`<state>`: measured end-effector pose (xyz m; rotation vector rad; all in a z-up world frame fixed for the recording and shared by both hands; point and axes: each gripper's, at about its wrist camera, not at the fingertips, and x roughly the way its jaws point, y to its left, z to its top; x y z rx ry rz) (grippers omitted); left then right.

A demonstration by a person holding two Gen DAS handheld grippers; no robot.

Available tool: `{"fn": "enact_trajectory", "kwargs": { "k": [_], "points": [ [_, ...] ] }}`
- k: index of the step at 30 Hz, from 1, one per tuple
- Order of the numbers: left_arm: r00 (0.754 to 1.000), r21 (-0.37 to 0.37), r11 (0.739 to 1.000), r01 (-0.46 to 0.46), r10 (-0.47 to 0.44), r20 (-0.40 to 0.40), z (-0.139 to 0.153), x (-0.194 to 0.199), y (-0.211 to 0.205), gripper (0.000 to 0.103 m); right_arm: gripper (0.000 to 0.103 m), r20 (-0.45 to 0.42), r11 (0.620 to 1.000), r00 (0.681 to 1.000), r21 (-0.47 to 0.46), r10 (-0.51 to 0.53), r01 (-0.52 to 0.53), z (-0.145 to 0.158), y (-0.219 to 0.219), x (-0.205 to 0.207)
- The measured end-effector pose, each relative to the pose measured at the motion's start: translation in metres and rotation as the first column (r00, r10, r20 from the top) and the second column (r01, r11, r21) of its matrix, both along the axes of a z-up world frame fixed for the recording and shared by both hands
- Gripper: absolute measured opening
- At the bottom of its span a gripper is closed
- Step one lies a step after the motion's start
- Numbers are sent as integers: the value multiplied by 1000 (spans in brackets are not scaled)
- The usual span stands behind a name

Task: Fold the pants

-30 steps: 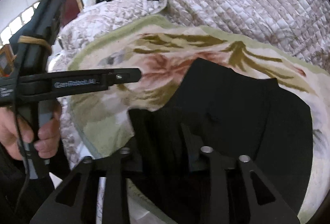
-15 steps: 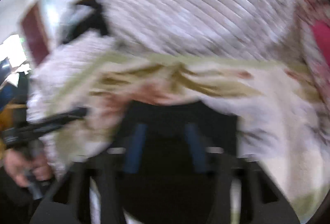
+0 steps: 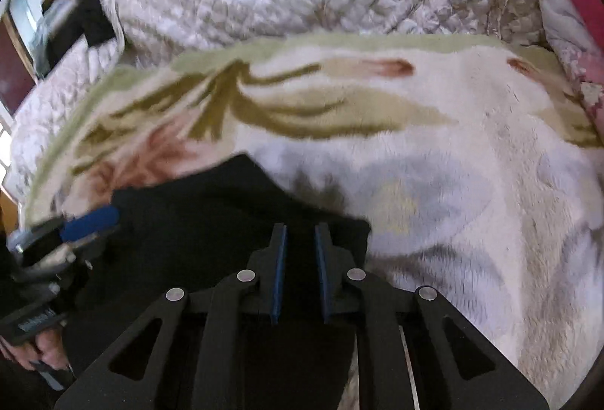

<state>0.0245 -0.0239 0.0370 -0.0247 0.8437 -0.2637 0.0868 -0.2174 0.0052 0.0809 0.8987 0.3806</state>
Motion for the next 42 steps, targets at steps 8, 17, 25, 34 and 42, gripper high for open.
{"fn": "enact_trajectory", "kwargs": {
  "k": [8,17,25,34,42],
  "points": [
    [1000,-40,999,-15,16,17,-1,-7,8,44,13,39,1000,999,25,-20,19,13,-6,-14],
    [997,-45,999,-7,10,74,19,-59,22,44,37,156,994,985,76,72,-85,33,-14,-95],
    [996,2,999,50,-50,72,3,-112,11,44,37,120,986,979,-35,165,-162,3,9,-145],
    [998,-16,1000,4,-3,57,-2,-102,16,46,37,115,989,983,-16,145,-144,4,9,-139],
    [999,-28,999,-45,45,30,16,-81,16,44,37,133,993,986,46,104,-111,28,-2,-125]
  ]
}}
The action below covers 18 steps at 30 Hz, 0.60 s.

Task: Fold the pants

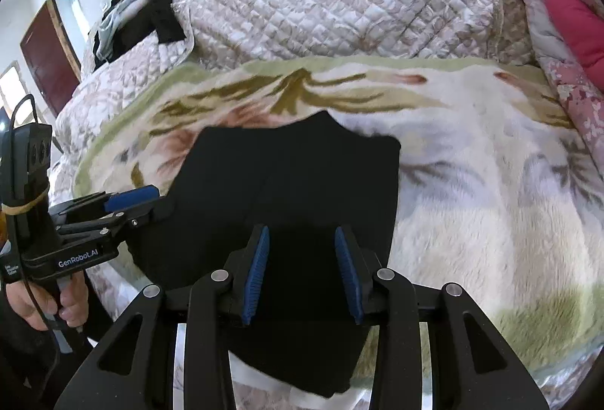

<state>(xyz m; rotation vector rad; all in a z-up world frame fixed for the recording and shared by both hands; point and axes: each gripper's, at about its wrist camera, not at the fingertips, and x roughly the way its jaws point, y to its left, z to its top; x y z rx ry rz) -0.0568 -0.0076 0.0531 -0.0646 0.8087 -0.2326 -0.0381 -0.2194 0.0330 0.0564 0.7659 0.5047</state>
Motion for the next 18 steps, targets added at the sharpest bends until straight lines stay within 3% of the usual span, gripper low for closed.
{"fn": "enact_trajectory", "kwargs": {
  "k": [10,18],
  "points": [
    [999,35,999,31,-32,30,20,39,-13,44,37,12,999,999,-26,44,-44,22,3,36],
    [1000,20,1000,8,-8,-9,3,54,-5,44,37,-63,996,998,81,-20,26,3,-25,62]
  ]
}}
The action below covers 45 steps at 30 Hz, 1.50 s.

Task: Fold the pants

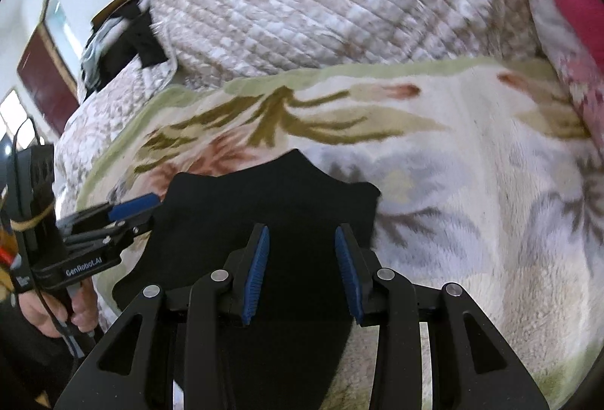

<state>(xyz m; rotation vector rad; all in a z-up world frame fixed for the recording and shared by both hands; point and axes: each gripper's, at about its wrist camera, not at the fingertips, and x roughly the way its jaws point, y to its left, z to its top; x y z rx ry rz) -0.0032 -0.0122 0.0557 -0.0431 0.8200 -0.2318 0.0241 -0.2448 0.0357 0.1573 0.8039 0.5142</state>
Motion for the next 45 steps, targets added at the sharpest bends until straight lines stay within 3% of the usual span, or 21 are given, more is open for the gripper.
{"fn": "enact_trajectory", "kwargs": {
  "k": [8,18,27,33,37,43,45],
  "points": [
    [999,-22,1000,-16,16,-30,-12,5,7,49,41,-79,998,997,56,-27,31,-16,-13,9],
    [999,-88,996,-1,-3,-47,-12,2,10,53,44,-99,997,995,67,-21,28,-22,-14,10],
    [999,-84,996,10,-15,-50,-19,-4,10,59,48,-150,994,989,106,7,9,-32,-14,6],
    [995,-169,985,-25,9,-97,-29,-10,28,64,49,-160,992,987,129,28,-7,-33,-17,-1],
    [996,-168,986,-19,3,-94,-29,-10,25,64,51,-162,992,986,125,30,-9,-32,-15,0],
    [992,-249,968,-39,7,-127,-37,-8,33,66,52,-181,989,983,146,43,-16,-36,-17,-3],
    [993,-246,969,-32,3,-119,-38,-12,34,68,52,-192,986,980,164,51,-19,-37,-19,-7]
  ]
}}
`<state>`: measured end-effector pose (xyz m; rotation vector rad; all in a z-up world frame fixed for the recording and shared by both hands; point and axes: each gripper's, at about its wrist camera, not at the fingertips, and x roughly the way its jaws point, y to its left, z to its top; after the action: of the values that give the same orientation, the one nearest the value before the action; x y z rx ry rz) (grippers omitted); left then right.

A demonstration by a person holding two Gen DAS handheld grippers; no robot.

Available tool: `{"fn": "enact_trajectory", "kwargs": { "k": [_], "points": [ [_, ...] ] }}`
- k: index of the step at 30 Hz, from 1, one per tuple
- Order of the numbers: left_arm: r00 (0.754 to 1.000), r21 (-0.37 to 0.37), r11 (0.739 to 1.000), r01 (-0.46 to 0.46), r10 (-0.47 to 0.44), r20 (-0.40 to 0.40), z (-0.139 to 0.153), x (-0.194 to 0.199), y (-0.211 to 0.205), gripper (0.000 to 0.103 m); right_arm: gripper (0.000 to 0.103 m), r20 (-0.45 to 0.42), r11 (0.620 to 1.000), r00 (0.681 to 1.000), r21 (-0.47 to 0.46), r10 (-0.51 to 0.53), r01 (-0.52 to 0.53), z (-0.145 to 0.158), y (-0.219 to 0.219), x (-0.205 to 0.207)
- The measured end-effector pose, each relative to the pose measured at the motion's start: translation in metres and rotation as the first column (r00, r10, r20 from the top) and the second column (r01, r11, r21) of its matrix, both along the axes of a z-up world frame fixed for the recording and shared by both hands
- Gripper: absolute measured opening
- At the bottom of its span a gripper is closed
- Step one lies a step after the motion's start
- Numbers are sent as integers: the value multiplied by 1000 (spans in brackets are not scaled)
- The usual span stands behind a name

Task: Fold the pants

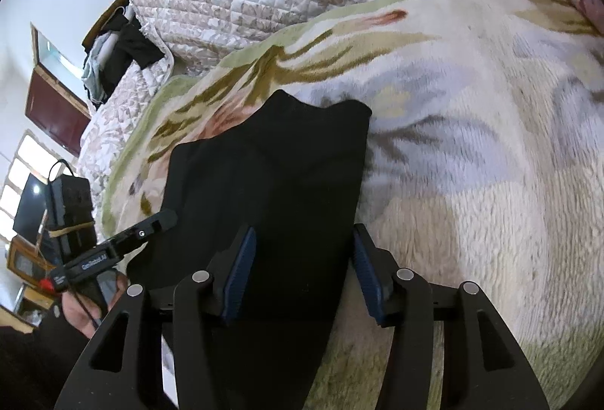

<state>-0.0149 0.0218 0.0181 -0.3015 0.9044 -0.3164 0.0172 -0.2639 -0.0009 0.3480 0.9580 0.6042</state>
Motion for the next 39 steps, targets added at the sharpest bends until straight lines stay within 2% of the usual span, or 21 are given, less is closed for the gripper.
{"fn": "enact_trajectory", "kwargs": {
  "k": [6,11,18,21,25,31,35,39],
  "points": [
    [1000,15,1000,-10,10,4,-1,8,-4,70,52,-18,1000,1000,26,9,-8,-3,0,5],
    [1000,59,998,-14,13,15,0,18,-16,70,52,-20,999,1000,41,-6,7,-5,6,16],
    [999,84,996,12,-15,33,8,9,-19,49,51,-23,999,1000,49,4,-3,-3,6,9],
    [999,95,995,14,-17,33,11,5,-21,44,48,-31,998,999,67,14,-12,-2,6,5],
    [999,123,992,14,-18,36,14,4,-26,43,46,-26,999,1000,48,17,-16,-3,10,6],
    [999,151,988,14,-19,33,13,8,-31,41,31,-19,1000,1000,21,-6,6,-4,14,12],
    [998,184,983,24,-33,44,18,7,-36,36,22,-9,1000,1000,16,-12,12,-1,16,12],
    [997,197,980,33,-44,55,24,6,-41,29,18,18,1000,1000,2,-9,9,7,19,9]
  ]
}}
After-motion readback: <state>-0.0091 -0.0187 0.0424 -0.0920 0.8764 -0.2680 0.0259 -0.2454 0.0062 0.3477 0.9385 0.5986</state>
